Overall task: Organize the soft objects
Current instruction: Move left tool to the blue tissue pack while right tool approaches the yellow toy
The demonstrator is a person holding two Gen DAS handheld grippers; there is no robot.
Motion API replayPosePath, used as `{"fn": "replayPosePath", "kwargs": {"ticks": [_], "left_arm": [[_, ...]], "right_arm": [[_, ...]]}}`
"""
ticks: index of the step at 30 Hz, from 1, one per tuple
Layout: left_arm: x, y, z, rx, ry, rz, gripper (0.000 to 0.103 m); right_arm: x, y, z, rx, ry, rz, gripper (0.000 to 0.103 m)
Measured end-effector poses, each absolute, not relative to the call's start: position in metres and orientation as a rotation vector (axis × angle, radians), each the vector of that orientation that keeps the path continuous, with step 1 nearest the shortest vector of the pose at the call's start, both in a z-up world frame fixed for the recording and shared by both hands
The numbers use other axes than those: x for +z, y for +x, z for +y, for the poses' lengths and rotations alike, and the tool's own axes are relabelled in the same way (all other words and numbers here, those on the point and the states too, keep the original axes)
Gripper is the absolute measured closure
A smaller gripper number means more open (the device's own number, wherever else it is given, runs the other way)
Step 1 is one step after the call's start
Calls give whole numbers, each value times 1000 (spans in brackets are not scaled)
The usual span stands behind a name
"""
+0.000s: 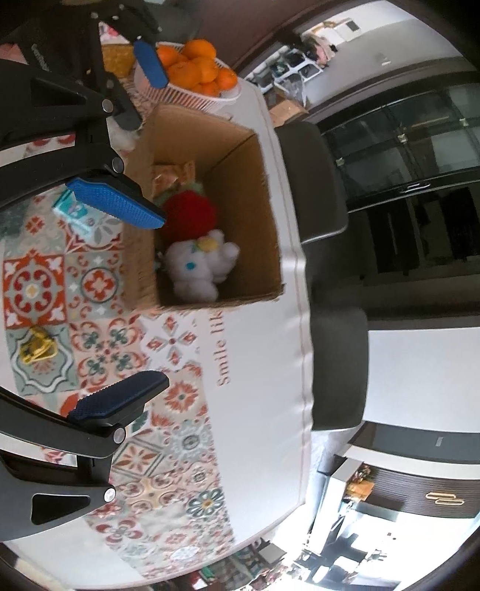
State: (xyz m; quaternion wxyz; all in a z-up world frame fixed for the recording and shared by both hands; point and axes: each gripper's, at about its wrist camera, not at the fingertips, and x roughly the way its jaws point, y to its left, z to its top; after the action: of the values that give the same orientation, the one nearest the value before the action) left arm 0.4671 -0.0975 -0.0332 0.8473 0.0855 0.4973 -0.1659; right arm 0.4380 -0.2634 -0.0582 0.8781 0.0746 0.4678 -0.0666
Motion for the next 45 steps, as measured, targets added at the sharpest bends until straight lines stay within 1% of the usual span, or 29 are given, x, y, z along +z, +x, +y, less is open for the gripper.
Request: {"fn": "replayPosePath", "kwargs": {"ticks": [16, 26, 45], "left_arm": [[-73, 439, -115, -406, 285, 1153, 38], [-115, 435, -131, -416, 386, 1240, 36], [-175, 447, -148, -381, 437, 1354, 31]], "right_arm": [[-106, 404, -274, -183, 193, 1124, 23], [-147, 396, -279, -207, 180, 1257, 23], [-214, 395, -293, -230, 235, 1454, 23]]}}
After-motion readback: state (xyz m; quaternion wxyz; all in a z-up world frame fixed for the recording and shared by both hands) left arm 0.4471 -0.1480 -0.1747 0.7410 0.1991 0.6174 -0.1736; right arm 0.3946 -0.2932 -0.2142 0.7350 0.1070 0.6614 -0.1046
